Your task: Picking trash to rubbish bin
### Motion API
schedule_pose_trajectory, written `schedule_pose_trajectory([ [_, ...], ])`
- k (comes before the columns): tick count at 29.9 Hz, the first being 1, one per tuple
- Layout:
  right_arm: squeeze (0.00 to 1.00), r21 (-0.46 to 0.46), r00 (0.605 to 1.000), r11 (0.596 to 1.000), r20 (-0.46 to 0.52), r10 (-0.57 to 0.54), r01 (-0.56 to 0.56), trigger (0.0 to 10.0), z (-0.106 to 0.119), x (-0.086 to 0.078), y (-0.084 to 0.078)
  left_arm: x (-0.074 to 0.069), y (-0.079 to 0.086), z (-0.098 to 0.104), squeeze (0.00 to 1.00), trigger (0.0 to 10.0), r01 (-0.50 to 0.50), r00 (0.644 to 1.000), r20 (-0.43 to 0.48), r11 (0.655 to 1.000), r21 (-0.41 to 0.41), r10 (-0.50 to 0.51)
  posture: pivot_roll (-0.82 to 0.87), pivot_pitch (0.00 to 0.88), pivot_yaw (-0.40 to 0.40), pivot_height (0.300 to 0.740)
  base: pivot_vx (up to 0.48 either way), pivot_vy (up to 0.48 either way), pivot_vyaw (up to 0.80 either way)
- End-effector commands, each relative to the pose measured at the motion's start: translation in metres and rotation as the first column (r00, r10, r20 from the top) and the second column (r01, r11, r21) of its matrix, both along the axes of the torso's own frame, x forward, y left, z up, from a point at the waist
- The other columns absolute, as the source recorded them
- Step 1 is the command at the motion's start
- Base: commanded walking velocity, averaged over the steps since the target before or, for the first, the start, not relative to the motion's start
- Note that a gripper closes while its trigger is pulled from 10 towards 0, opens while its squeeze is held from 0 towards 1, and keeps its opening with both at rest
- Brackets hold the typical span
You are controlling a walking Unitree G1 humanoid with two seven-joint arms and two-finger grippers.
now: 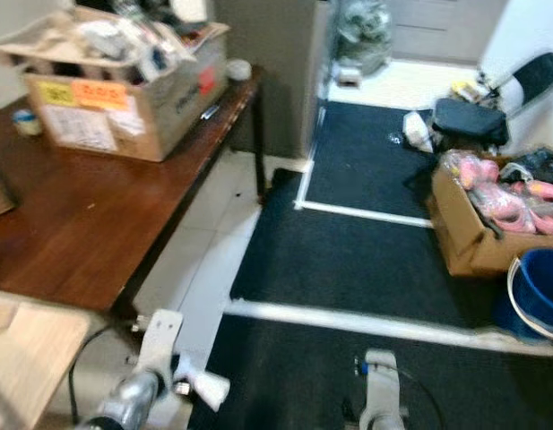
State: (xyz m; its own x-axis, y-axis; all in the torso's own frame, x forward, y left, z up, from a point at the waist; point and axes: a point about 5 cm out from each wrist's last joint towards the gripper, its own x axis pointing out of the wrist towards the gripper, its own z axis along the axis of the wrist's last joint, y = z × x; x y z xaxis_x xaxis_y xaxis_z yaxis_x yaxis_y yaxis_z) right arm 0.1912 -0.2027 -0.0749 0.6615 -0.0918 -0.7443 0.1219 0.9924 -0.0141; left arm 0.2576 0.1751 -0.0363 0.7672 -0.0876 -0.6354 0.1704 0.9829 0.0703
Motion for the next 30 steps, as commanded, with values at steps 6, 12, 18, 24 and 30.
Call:
schedule_pose_trajectory([
  [6,0.0,0.007,1.0,1.0,-0.005,-0.015,0.015,10.0,-0.0007,-0.0015,-0.0011,-0.0092,0.0049,-0.0067,0.0,10.0,-0.021,0.999,-0.035,1.0,-0.007,0.021,0.03,0.041,-0.001,0.74,0.0,0.0,-0.8],
  [12,0.0,0.012,1.0,1.0,0.002,-0.019,0.019,10.0,0.0003,0.001,0.0004,-0.008,0.0036,-0.0052,0.0,10.0,-0.019,1.0,-0.014,0.999,-0.031,0.019,0.03,0.037,-0.004,0.74,0.0,0.0,-0.8],
  [18,0.0,0.012,1.0,1.0,0.007,-0.021,0.02,10.0,0.0009,0.0019,0.0002,-0.0082,0.0034,-0.0051,0.0,10.0,-0.013,1.0,-0.012,0.999,-0.035,0.012,0.02,0.042,-0.001,0.74,0.0,0.0,-0.8],
  [24,0.0,0.01,1.0,1.0,0.012,-0.023,0.023,10.0,0.0012,0.0018,-0.0012,-0.0076,0.0035,-0.0042,0.0,10.0,-0.019,1.0,0.003,0.999,-0.039,0.019,0.02,0.046,-0.008,0.74,0.0,0.0,-0.4],
  [30,0.0,0.005,1.0,1.0,0.007,-0.022,0.021,10.0,0.0011,0.0009,-0.0034,-0.0065,-0.0005,-0.0031,0.0,10.0,0.008,1.0,0.014,0.998,-0.055,-0.008,0.02,0.051,-0.008,0.74,0.0,0.0,-0.13],
])
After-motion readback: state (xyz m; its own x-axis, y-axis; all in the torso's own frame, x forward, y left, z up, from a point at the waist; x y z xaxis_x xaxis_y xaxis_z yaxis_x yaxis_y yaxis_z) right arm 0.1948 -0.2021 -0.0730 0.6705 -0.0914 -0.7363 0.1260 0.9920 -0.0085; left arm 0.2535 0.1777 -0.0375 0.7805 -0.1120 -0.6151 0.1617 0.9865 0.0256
